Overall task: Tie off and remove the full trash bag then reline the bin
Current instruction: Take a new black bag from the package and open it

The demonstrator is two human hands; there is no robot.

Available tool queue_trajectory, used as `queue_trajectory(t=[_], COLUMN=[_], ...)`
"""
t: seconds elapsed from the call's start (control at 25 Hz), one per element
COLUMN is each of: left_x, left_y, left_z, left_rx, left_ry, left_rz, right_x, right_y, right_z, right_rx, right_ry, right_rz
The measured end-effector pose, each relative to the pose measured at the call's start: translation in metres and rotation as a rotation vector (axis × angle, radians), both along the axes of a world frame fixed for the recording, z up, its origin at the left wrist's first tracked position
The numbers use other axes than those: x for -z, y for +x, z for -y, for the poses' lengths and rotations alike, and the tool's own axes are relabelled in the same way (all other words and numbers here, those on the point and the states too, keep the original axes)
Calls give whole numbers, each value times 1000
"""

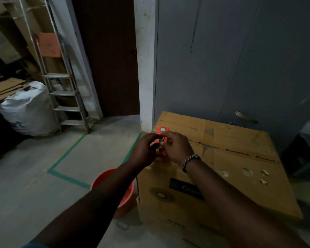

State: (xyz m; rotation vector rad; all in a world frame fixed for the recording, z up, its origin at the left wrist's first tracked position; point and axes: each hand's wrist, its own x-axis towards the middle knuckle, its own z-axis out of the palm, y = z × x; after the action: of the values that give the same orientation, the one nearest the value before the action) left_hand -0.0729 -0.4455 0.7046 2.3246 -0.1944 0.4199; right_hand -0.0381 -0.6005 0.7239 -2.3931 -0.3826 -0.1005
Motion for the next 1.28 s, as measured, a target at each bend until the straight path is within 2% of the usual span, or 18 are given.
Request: queue_trajectory(t=[0.16,0.4,0.56,0.68,0.84,1.08,1.28], left_x=[6,25,39,40,42,16,4], left_y=[12,23,25,28,36,58,70], left_z=[-9,-18,-27,-28,-32,-41,-43], left_rx=[-30,43,98,173,244,289,358], left_ry=[74,119,90,-8,-33,-90,-86], left_rz=[-27,-138,-296,-360,-299,-124,-107], right_x=[6,28,41,51,50,15,-4], right_y=[13,19,12,9,3,12,17], right_z=[-6,1,5,2,-8,-20,-26], right_rx=[-5,-28,4,26,57,257,415], right_ry=[-20,2,14,53,113,237,187], right_rz=[-11,-20,-53,-114,-175,-58,-1])
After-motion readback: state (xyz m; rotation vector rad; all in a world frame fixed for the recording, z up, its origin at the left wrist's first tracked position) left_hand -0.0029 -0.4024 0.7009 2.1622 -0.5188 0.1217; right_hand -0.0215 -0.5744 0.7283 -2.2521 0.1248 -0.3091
